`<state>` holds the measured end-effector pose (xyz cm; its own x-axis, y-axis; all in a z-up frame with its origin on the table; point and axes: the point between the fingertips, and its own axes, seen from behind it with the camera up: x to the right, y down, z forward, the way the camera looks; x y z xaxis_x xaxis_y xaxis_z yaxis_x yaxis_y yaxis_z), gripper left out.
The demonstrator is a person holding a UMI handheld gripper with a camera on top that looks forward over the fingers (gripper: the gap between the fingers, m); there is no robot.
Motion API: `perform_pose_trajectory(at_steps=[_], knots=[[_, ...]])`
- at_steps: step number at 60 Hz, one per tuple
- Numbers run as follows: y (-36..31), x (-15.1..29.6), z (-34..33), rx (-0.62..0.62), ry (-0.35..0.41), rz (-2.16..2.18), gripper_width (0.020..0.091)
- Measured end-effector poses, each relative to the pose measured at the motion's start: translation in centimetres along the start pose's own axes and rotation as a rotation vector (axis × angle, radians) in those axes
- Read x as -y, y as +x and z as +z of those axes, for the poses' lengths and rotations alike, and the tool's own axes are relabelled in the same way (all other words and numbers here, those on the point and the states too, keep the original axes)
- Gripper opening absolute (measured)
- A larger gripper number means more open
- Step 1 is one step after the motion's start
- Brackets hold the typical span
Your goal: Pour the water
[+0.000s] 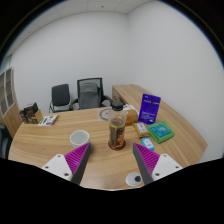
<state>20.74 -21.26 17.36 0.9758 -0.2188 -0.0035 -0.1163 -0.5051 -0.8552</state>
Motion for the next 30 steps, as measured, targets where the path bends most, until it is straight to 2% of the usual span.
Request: perform_pose_trajectory(at_steps=[15, 30], knots=[[-4.3, -1.7, -14.6, 0.016, -0.023, 0.003, 0.0854], [-6.8, -3.4, -20.9, 0.019, -0.028, -0.014, 0.0855]])
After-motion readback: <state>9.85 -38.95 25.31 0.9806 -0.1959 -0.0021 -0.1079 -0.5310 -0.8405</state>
